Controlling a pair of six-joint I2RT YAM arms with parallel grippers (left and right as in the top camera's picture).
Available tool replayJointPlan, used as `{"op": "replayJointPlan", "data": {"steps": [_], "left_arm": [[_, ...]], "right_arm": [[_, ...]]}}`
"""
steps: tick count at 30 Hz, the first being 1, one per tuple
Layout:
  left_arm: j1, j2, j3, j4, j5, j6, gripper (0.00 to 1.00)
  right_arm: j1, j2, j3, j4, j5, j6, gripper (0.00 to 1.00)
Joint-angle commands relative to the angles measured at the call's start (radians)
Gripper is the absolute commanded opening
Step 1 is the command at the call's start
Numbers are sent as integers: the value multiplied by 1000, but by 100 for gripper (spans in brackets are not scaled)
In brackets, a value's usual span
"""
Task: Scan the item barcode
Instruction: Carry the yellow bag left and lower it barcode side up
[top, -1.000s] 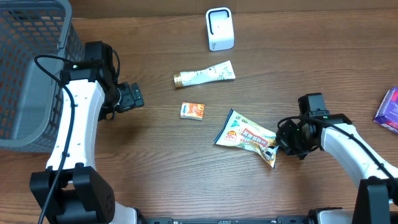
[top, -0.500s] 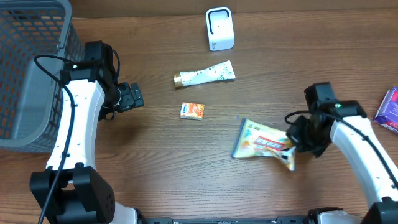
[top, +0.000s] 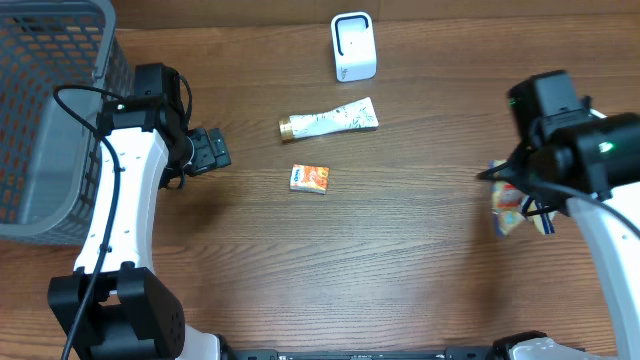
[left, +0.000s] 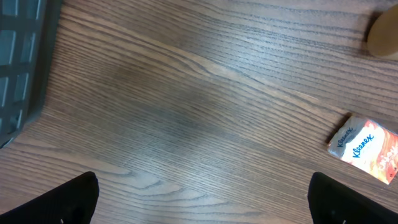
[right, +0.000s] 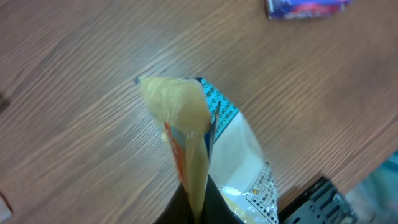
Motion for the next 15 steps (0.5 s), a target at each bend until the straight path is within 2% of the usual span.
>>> {"op": "replayJointPlan", "data": {"steps": [1,8,12,15], "left_arm": [[0,-25,18,9,-9,-7,100],[0,-24,18,13,-9,-7,100],[0,-25,18,26,-9,-7,100],[0,-24,17,33,-9,-9,100]], "right_arm": [[121,31,16,-21,109,48,4],[319,262,8,-26,243,137,4],[398,386,8,-26,341,185,4],[429,416,8,-26,374,193,4]]}}
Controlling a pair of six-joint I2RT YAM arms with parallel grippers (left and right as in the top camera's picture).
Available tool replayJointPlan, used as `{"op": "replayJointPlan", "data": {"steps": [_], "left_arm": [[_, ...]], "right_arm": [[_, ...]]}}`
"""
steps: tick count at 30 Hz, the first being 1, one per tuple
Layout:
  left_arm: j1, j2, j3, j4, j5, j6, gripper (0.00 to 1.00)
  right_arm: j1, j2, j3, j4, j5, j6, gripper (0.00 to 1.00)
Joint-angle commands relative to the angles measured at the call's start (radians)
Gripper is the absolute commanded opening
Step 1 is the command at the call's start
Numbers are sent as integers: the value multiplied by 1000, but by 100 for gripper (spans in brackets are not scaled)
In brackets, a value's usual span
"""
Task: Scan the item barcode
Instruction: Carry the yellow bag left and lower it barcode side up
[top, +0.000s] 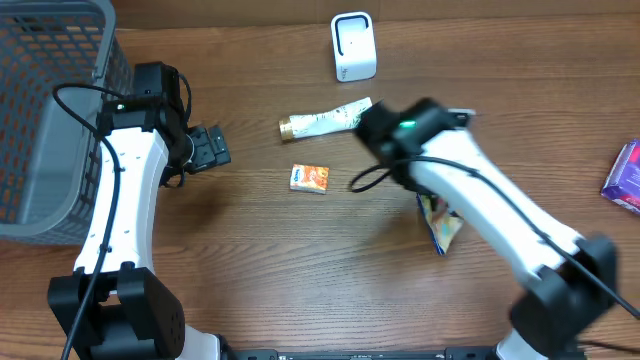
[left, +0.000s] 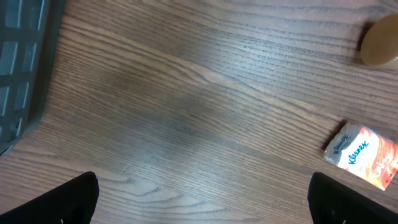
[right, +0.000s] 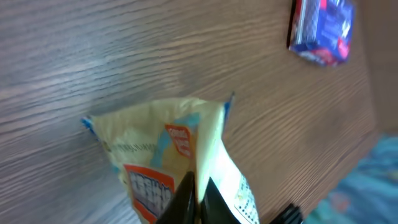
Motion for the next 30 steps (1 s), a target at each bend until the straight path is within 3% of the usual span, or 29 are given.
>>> {"op": "replayJointPlan", "data": {"steps": [1,5,15,19,21,23,26,30], "left_arm": [[0,-24,17,10,-8,-9,100],[-1,-24,17,13,-8,-11,100],[0,-24,17,24,-2,-11,100],[0,-24,17,22,-1,-11,100],[0,-24,17,17,-1,-11,100],[0,-24,17,12,-2,-10,100],[0,-24,17,3,-2,-10,100],[0,-24,17,2,-2,-11,100]], "right_arm": [[36,-4,8,-7,119,45,4],[38,-7,12,-7,119,36,4],[149,-7,12,46,-93,12,4],[211,-7,11,126,-186,7,10],[243,-6,11,185,-203,8,28],[261,-6,11,232,-230,8,69],[269,-6,11,320,-360,8,99],[269,-7,11,402,-575,8,100]]}}
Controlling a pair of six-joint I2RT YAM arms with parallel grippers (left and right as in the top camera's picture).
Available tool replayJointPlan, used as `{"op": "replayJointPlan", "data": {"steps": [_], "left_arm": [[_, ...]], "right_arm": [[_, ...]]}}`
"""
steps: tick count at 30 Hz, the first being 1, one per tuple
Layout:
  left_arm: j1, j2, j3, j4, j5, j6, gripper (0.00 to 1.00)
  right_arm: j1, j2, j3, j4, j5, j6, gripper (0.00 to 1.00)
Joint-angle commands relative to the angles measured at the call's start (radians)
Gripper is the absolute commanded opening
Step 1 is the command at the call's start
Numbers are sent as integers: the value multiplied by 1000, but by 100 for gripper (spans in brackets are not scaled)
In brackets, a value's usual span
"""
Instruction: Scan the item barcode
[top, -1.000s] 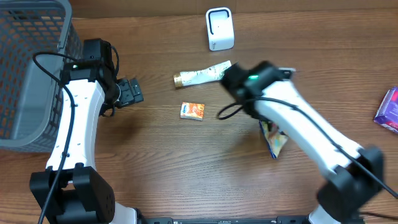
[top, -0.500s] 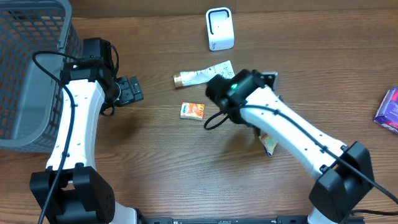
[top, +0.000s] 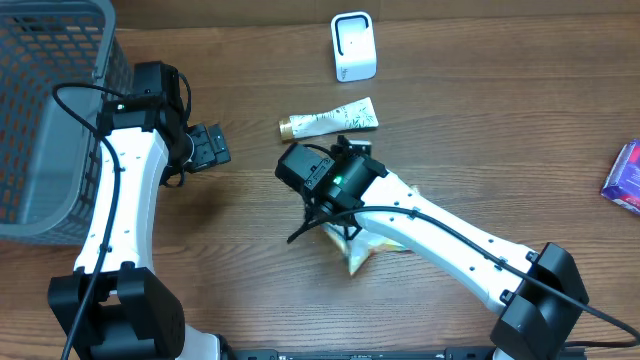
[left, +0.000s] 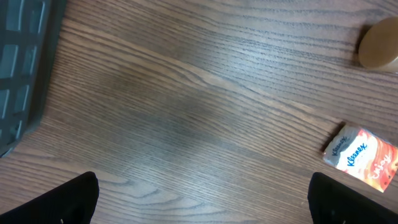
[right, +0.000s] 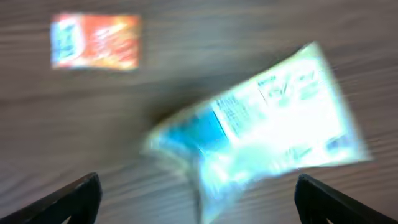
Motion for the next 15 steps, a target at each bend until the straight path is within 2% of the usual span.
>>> {"op": "replayJointPlan", "data": {"steps": [1,2,3,4,5,6,7,8,9,15], "left_arm": [[0,-25,16,-3,-2,-10,100],[0,-25,16,-3,-2,-10,100],[0,-25,16,-3,-2,-10,100],[0,-24,16,-3,-2,-11,100],[0,-25,16,-3,-2,-11,100],[0,-25,16,-4,-1,-11,100],[0,-25,16,-5,-1,-11,100],[0,-24,16,-6,1,-11,100],[0,-24,16,-6,3,-16,100],[0,-24,16,-8,51,-18,100]], "right_arm": [[1,-27,15,23,-237,8,100],[0,-27,26,11,-272,8,100],[-3,-28,36,-6,-270,8,95],[-10,-28,49,-27,-259,7,84],[-16,-28,60,-45,-248,7,66],[-26,-28,69,-63,-236,7,44],[-36,-28,74,-75,-225,7,31],[-50,-28,74,-83,-212,7,10],[-63,-27,74,-87,-198,4,4],[-110,-21,11,-24,-150,-23,4]]}}
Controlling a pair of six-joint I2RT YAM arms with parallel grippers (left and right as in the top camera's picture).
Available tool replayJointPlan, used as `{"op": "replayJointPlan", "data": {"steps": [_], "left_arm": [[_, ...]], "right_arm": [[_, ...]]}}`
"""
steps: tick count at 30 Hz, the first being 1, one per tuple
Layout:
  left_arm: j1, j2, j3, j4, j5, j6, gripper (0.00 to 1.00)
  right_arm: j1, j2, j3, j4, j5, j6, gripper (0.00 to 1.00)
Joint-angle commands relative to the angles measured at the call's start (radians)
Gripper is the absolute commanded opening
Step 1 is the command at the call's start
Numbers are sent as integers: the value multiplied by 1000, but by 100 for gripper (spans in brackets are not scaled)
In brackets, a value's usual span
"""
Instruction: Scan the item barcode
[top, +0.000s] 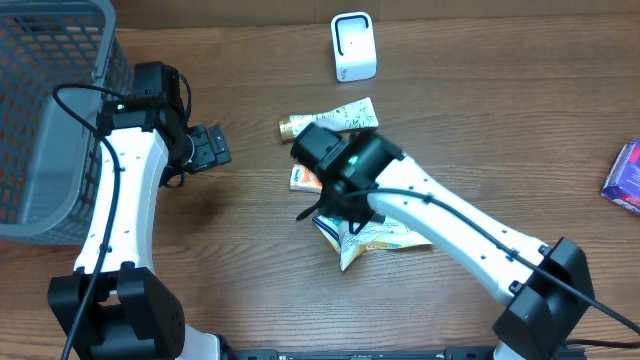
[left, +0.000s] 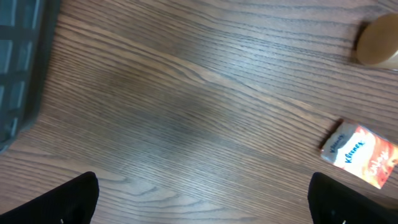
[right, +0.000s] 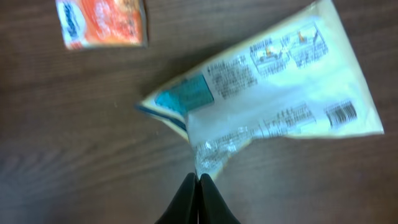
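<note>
A crinkled white, blue and yellow snack packet lies flat on the table in the middle. Its printed back faces up, with the barcode showing in the right wrist view. My right gripper is shut, its tips pinching the packet at its clear bottom edge; the overhead view shows this gripper at the packet's left end. The white scanner stands at the far middle. My left gripper hangs open over bare wood at the left, holding nothing.
An orange tissue pack lies just beyond the packet, partly under my right arm, and a white tube lies behind it. A grey basket fills the far left. A purple pack sits at the right edge.
My right gripper was open above the lying packet, in a blurred frame; now it is shut on the packet's edge. The packet lies a little further right. The left arm has not moved.
My right gripper held the packet hanging at the table's right side, then carried it to the middle right. Then the packet lay on the table near the tissue pack with the gripper open. Now the gripper pinches it again. The left arm stayed still.
</note>
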Motion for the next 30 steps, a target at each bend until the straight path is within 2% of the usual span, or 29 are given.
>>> {"op": "replayJointPlan", "data": {"steps": [1,7,11,15,23,25,28,30], "left_arm": [[0,-24,16,-2,48,-15,100],[-1,-25,16,-3,80,-15,99],[-1,-25,16,-6,80,-15,100],[-1,-24,16,-13,80,-14,100],[-1,-24,16,-19,80,-15,100],[-1,-24,16,-21,80,-15,100],[-1,-24,16,-31,80,-15,100],[-1,-24,16,-42,79,-14,100]], "right_arm": [[-25,-21,-40,33,37,-22,4],[-81,-21,-121,87,0,-23,4],[-90,-21,-296,280,-151,-68,4],[-90,-21,-417,389,-207,-63,4],[-79,-21,-506,401,-246,-41,4],[-77,-21,-525,431,-246,-41,10],[-79,-20,-566,483,-267,-41,13],[-86,-20,-586,495,-349,-40,14]]}}
